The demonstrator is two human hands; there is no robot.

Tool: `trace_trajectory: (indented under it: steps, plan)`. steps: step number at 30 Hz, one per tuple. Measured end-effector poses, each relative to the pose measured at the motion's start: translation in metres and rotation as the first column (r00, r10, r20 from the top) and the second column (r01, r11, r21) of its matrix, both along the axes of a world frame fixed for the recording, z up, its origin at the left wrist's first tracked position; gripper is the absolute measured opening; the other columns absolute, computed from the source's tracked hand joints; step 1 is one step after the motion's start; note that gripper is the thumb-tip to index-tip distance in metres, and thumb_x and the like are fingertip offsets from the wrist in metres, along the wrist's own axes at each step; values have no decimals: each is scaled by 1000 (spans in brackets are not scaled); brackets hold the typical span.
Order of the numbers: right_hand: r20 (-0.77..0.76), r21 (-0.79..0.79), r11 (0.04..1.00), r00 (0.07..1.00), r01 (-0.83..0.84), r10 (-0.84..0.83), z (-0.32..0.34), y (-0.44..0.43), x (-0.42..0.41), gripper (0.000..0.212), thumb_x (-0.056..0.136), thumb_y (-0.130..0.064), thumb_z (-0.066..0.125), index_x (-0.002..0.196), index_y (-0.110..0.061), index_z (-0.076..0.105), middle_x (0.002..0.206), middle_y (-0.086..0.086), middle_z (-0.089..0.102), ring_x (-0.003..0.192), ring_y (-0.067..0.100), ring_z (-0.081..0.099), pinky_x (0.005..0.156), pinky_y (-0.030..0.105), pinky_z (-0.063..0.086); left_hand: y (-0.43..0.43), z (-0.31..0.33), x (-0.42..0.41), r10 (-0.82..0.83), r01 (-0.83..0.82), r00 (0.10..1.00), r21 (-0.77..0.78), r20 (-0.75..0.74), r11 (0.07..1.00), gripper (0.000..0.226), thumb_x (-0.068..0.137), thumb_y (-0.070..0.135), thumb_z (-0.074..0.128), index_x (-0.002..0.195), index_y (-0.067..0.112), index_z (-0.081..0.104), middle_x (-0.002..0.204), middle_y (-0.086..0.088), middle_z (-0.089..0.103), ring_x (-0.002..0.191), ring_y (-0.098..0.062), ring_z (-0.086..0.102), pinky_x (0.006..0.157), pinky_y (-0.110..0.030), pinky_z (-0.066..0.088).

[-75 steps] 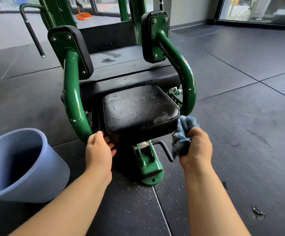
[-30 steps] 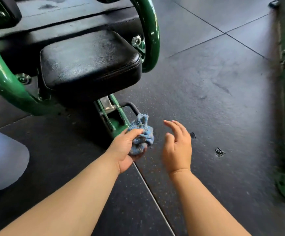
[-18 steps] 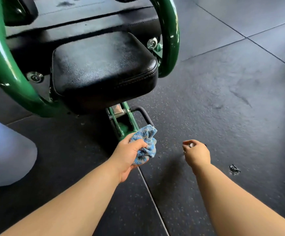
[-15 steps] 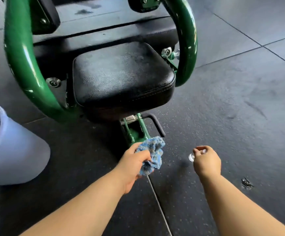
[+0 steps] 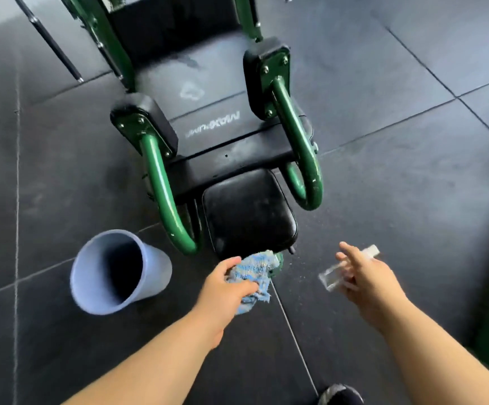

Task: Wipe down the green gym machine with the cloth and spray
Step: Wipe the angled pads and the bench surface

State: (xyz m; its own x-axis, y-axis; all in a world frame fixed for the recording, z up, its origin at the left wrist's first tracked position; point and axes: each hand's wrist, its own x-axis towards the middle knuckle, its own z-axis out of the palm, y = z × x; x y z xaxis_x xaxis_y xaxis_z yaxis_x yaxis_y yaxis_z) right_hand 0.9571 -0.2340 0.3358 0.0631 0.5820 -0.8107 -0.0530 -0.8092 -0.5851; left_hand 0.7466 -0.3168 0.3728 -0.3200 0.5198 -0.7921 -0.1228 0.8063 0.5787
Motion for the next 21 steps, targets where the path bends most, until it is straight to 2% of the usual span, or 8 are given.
trace_trajectory:
  steps: [2, 4, 6, 10, 12, 15, 18, 21]
  plan:
    - [-172, -46, 999, 984, 29, -36, 37, 24, -16, 32, 95, -38, 56, 74, -15, 56, 69, 7, 60, 57, 18, 55, 60, 30, 48, 24, 31, -6, -41, 42, 998, 14, -45, 999, 42, 70, 15, 75, 110, 24, 65, 98, -2, 72, 89, -19, 70, 82, -35, 58]
    - [-263, -69, 997, 963, 38, -55, 62, 55, -41, 35, 97, -44, 51, 74, -16, 50, 65, 10, 62, 55, 21, 59, 56, 32, 52, 53, 53, -16, -86, 94, 990, 63, -110, 994, 22, 80, 11, 67, 97, 23, 67, 87, 0, 72, 76, -14, 67, 64, -20, 54]
    - [-265, -81, 995, 961, 57, -76, 75, 84, -70, 37, 96, -48, 49, 78, -16, 47, 55, 10, 52, 46, 21, 51, 51, 29, 49, 81, 59, -33, -124, 154, 964, 114, -237, 981, 17, 81, 12, 64, 89, 27, 62, 84, -1, 68, 69, -13, 60, 57, -20, 46]
    - [-287, -116, 993, 957, 11, -44, 64, 137, -132, 27, 93, -28, 46, 68, -19, 39, 53, 3, 43, 45, 19, 39, 50, 26, 36, 135, 40, -90, -261, 324, 860, 74, -439, 943, 24, 80, 13, 64, 86, 34, 55, 96, 4, 61, 78, -9, 59, 61, -20, 41]
    - [-245, -6, 1000, 969, -5, 3, 48, 163, -155, 22, 95, -14, 46, 74, -19, 41, 59, 2, 47, 48, 17, 42, 54, 28, 42, 174, 32, -123, -394, 490, 753, 49, -527, 871, 28, 79, 13, 64, 86, 38, 53, 99, 10, 54, 82, -3, 55, 64, -20, 39]
    - [-212, 53, 998, 976, -40, 50, 35, 187, -180, 6, 99, -30, 52, 98, -28, 57, 73, 2, 61, 63, 17, 56, 73, 38, 51, 226, 24, -165, -511, 649, 632, 37, -583, 760, 29, 80, 17, 64, 97, 39, 55, 103, 13, 50, 87, -7, 53, 75, -26, 41]
    - [-145, -41, 996, 987, -80, 74, 31, 195, -200, 16, 99, -41, 48, 97, -27, 53, 59, 1, 53, 49, 15, 46, 52, 24, 40, 267, 17, -185, -623, 760, 516, -21, -587, 649, 31, 85, 23, 62, 110, 38, 53, 106, 13, 48, 87, -15, 54, 76, -31, 44]
    - [-66, -124, 990, 996, -65, 58, 33, 201, -214, 13, 98, -27, 40, 90, -17, 44, 64, 4, 52, 51, 17, 43, 53, 23, 32, 293, 9, -195, -700, 808, 429, -105, -571, 580, 31, 86, 24, 60, 113, 38, 51, 109, 10, 48, 87, -18, 54, 77, -33, 46]
